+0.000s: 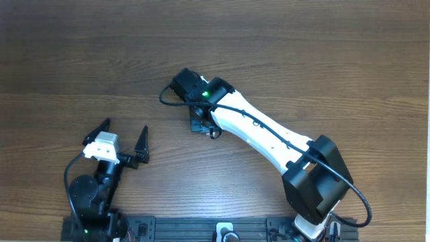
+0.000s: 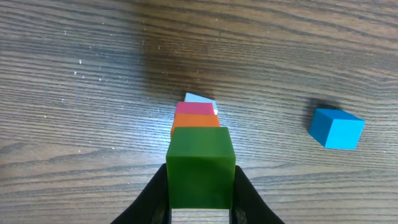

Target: Stack Cubes

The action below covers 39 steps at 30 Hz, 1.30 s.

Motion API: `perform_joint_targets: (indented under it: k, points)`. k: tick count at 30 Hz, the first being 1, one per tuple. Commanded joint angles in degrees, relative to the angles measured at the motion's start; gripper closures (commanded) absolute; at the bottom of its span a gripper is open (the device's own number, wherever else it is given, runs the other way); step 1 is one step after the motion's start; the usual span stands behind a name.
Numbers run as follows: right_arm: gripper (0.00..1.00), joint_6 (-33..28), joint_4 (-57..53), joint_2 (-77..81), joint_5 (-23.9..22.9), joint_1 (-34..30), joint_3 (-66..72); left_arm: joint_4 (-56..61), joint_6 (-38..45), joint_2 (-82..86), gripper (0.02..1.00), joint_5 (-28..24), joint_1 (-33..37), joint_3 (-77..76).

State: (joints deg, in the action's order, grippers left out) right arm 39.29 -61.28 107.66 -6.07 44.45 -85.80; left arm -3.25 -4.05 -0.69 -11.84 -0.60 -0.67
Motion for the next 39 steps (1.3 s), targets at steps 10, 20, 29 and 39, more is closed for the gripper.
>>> perform_joint_targets:
  k: [10,20,29,39]
  points:
    - [0.908,0.9,0.0,0.5,0.5,-0.5,0.5,0.0,0.9,0.3,0.023,-0.5,-0.2,0.3]
    - [0.899,0.9,0.2,0.5,0.5,-0.2,0.5,0.0,0.8,0.3,0.018,-0.5,-0.2,0.3]
    - [0.875,0.9,0.2,0.5,0.5,-0.1,0.5,0.0,0.8,0.3,0.018,-0.5,-0.2,0.3]
    - [0.818,0.9,0.3,0.5,0.7,-0.1,0.5,0.0,0.9,0.3,0.018,-0.5,-0.2,0.3]
